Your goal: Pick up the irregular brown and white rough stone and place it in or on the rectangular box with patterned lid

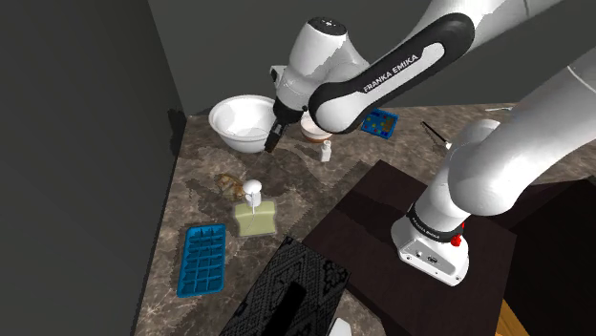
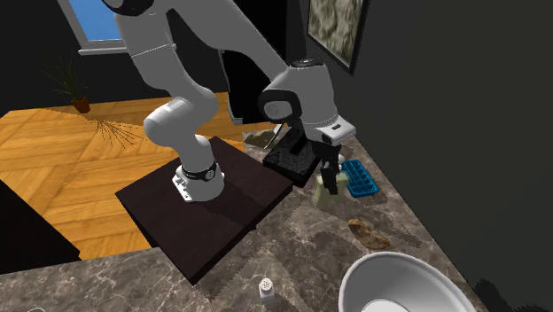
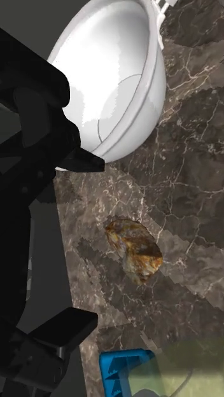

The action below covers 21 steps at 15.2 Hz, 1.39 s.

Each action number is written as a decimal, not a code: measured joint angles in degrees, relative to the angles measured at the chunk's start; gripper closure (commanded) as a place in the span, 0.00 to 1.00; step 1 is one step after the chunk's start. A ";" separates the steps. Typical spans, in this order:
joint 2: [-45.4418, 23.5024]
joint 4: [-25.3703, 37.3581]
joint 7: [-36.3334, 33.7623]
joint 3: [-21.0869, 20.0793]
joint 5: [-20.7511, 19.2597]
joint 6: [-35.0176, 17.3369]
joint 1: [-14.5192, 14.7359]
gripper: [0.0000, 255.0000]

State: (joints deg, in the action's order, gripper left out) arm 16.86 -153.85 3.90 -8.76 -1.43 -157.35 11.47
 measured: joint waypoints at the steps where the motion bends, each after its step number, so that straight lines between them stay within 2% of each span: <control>1: -2.36 0.12 -0.70 -0.90 -0.78 -2.54 -0.05 0.00; 3: -7.22 0.79 -2.34 -2.62 -3.23 -7.32 -0.66 0.00; 5: -11.48 1.55 -5.34 -4.42 -7.44 -11.39 -1.74 0.00; 7: -16.72 3.48 -12.10 -5.87 -16.20 -15.09 -3.27 0.00; 8: -18.63 4.30 -15.98 -5.44 -21.28 -16.37 -3.00 0.00; 10: -23.70 7.40 -26.25 -1.71 -34.12 -18.83 0.11 0.00; 13: -27.88 10.31 -34.44 3.71 -43.74 -20.63 5.26 0.00; 18: -33.21 13.96 -41.97 10.88 -51.61 -23.18 11.39 0.00; 21: -34.57 14.93 -43.28 12.44 -52.88 -23.81 12.71 0.00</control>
State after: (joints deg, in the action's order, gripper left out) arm -17.71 -138.92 -39.38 3.68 -54.31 -181.16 24.18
